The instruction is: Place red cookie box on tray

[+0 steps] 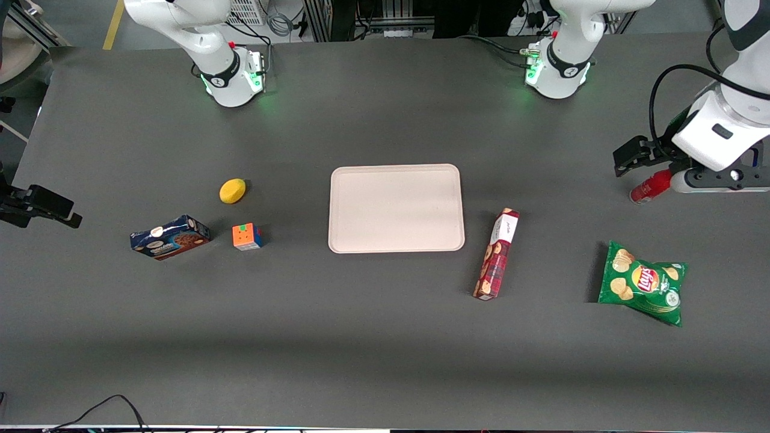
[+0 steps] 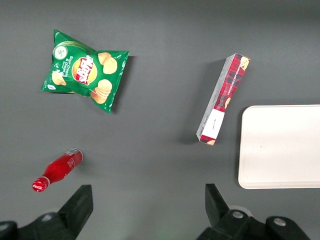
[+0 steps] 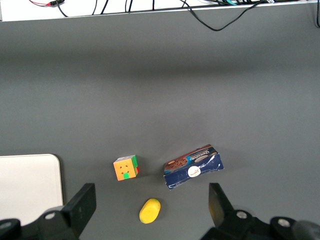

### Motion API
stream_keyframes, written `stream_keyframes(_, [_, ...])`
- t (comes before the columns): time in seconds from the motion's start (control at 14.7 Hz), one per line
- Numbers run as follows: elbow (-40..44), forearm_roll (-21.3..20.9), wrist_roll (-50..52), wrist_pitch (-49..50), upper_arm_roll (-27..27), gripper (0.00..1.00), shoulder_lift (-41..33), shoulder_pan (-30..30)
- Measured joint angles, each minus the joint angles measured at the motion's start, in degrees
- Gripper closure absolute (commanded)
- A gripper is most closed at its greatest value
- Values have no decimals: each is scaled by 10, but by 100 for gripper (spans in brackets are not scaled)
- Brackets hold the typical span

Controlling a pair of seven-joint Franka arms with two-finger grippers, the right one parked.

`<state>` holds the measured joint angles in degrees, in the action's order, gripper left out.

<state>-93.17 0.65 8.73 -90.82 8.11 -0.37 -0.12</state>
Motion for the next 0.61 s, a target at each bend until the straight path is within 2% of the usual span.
stream_keyframes(0.34, [0, 1, -1, 0, 5, 0, 5, -1])
stream_keyframes(0.61, [0, 2, -1, -1, 72, 0, 37, -3])
